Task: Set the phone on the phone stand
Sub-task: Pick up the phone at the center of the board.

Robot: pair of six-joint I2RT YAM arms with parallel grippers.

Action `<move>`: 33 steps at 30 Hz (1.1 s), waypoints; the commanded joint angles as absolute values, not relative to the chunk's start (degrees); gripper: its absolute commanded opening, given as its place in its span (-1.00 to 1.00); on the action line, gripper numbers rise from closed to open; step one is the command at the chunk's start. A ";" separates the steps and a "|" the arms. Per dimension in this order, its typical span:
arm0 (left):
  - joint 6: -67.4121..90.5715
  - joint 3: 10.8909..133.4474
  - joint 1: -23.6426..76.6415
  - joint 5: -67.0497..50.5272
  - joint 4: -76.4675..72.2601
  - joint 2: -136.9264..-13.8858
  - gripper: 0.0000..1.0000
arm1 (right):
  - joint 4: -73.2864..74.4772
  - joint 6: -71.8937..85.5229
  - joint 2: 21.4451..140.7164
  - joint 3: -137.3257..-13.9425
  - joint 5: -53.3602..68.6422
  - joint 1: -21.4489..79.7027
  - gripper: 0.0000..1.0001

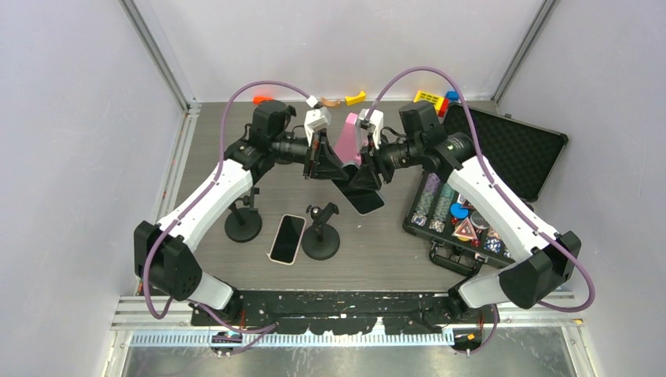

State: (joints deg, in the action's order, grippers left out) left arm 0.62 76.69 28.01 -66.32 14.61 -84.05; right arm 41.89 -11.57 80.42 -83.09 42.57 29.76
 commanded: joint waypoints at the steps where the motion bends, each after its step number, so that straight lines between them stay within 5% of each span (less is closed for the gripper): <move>1: -1.29 79.31 28.21 -66.44 14.05 -81.55 -1.00 | 42.72 -13.20 80.15 -84.12 43.15 29.41 -0.03; 11: -0.32 78.80 28.13 -65.90 11.31 -80.44 -1.00 | 44.36 -14.97 79.20 -81.02 44.42 29.25 -0.08; 14: 2.08 78.75 28.04 -65.91 10.20 -80.53 -1.00 | 44.99 -15.27 79.32 -80.74 45.17 29.22 -0.27; 19: 3.12 78.47 27.32 -66.20 8.94 -80.63 -1.00 | 44.89 -15.03 79.13 -81.30 45.09 29.14 -0.97; 22: 6.41 76.77 26.71 -66.23 4.58 -80.26 -1.00 | 44.90 -14.82 79.17 -81.86 45.37 29.09 -0.99; 28: 30.52 69.26 25.55 -63.83 -20.84 -79.45 0.09 | 40.18 -9.56 78.69 -82.71 47.17 27.86 -1.00; 33: 43.27 63.97 24.79 -60.77 -35.09 -79.29 0.52 | 35.37 -3.90 78.52 -84.79 49.97 26.63 -1.00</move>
